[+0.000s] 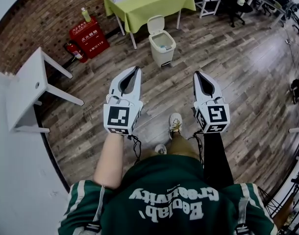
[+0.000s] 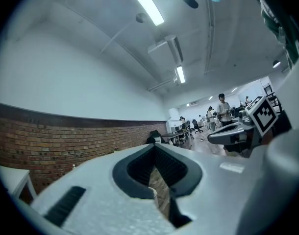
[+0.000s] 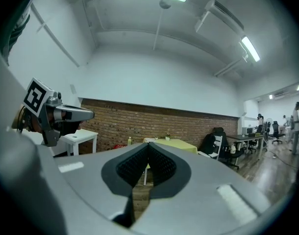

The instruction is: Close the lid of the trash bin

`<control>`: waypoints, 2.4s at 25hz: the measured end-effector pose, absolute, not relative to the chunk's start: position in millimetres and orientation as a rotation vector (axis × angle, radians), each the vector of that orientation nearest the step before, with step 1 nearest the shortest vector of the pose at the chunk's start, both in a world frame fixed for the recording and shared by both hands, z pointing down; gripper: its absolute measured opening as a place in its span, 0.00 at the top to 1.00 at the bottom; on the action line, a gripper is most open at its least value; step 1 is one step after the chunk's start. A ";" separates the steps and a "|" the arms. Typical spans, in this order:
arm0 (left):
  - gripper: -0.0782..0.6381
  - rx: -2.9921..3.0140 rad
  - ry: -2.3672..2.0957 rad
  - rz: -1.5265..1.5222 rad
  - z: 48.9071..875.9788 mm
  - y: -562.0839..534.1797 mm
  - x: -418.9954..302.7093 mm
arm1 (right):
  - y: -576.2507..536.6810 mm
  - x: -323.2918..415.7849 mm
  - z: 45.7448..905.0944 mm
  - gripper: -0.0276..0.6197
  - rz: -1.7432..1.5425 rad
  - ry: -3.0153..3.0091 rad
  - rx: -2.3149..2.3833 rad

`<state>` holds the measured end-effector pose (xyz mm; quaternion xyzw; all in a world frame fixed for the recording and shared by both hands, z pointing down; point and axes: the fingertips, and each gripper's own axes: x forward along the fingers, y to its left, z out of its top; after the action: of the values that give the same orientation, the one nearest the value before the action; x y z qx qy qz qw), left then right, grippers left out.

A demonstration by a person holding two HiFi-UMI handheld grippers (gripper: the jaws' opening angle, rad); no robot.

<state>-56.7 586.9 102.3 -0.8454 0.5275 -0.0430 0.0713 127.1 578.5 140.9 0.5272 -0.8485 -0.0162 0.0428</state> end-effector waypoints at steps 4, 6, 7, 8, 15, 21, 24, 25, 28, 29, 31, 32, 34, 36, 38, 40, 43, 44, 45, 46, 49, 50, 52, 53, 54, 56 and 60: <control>0.88 -2.536 1.606 -0.143 104.4 561.8 -53.4 | 554.8 125.7 147.8 0.94 -0.038 -2.606 1.586; 0.88 -2.534 1.614 -0.148 106.7 546.9 -51.4 | 538.9 125.9 150.4 0.94 -0.028 -2.611 1.579; 0.88 -2.532 1.618 -0.150 107.8 540.0 -50.0 | 530.6 126.9 150.9 0.94 -0.024 -2.613 1.580; 0.88 -2.530 1.623 -0.152 108.9 533.3 -48.8 | 522.2 127.9 150.6 0.94 -0.022 -2.617 1.579; 0.88 -2.509 1.647 -0.154 111.2 485.9 -41.0 | 463.3 130.2 144.0 0.94 -0.043 -2.656 1.551; 0.88 -2.475 1.678 -0.174 108.6 446.0 -41.1 | 412.3 128.6 135.9 0.94 -0.048 -2.700 1.524; 0.88 -2.459 1.693 -0.187 109.7 421.7 -40.3 | 386.7 128.3 140.8 0.94 -0.040 -2.712 1.499; 0.88 -2.456 1.699 -0.191 110.2 412.0 -40.2 | 376.8 128.1 142.3 0.94 -0.035 -2.715 1.492; 0.88 -2.456 1.715 -0.201 112.8 380.4 -37.2 | 344.0 130.0 145.0 0.94 -0.025 -2.721 1.472; 0.88 -2.457 1.719 -0.203 113.7 369.9 -34.7 | 333.0 131.9 145.1 0.94 -0.023 -2.723 1.468; 0.88 -2.453 1.726 -0.196 113.7 347.9 -28.6 | 310.0 136.3 144.3 0.94 -0.029 -2.725 1.460; 0.88 -2.450 1.728 -0.186 112.8 336.5 -25.7 | 298.3 138.3 143.7 0.94 -0.036 -2.725 1.456; 0.88 -2.447 1.729 -0.168 111.5 315.4 -20.1 | 276.5 142.0 143.4 0.94 -0.045 -2.726 1.444; 0.88 -2.442 1.730 -0.166 111.3 295.5 -13.5 | 255.4 147.9 143.4 0.94 -0.046 -2.729 1.438; 0.88 -2.434 1.733 -0.167 110.4 276.1 -6.5 | 233.9 155.2 143.3 0.94 -0.037 -2.736 1.441; 0.88 -2.426 1.741 -0.163 110.1 257.4 -1.8 | 213.4 160.2 144.1 0.94 -0.024 -2.749 1.440; 0.88 -2.415 1.763 -0.169 113.2 229.6 -0.4 | 183.8 161.9 149.0 0.94 -0.004 -2.762 1.423; 0.88 -2.410 1.773 -0.175 114.5 221.3 -1.1 | 175.1 160.7 151.0 0.94 -0.003 -2.768 1.410; 0.88 -2.403 1.784 -0.180 115.4 213.8 -2.1 | 167.3 159.2 152.8 0.94 -0.005 -2.774 1.394; 0.88 -2.395 1.795 -0.185 115.8 207.1 -2.9 | 160.3 157.9 154.2 0.94 -0.009 -2.779 1.380; 0.88 -2.376 1.814 -0.189 114.1 190.2 -2.6 | 142.5 157.6 156.6 0.94 -0.017 -2.789 1.359; 0.88 -2.373 1.814 -0.190 113.6 185.9 -2.0 | 138.3 158.0 157.4 0.94 -0.020 -2.790 1.358; 0.88 -2.371 1.810 -0.202 114.1 179.0 -0.8 | 132.4 158.2 159.9 0.94 -0.019 -2.794 1.355; 0.88 -2.370 1.807 -0.210 114.6 175.9 -0.3 | 129.9 158.4 161.3 0.94 -0.015 -2.797 1.355; 0.88 -2.370 1.803 -0.218 114.8 172.8 0.5 | 127.2 159.0 162.4 0.94 -0.011 -2.799 1.356; 0.88 -2.371 1.794 -0.226 113.9 166.1 2.5 | 120.8 162.0 163.1 0.94 0.001 -2.800 1.365; 0.88 -2.380 1.780 -0.226 114.4 151.1 2.1 | 108.8 167.6 163.4 0.94 0.043 -2.807 1.404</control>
<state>2.1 151.1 114.4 -0.7959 0.5953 -0.0757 0.0804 167.6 108.8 163.4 0.4473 -0.8943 0.0136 0.0015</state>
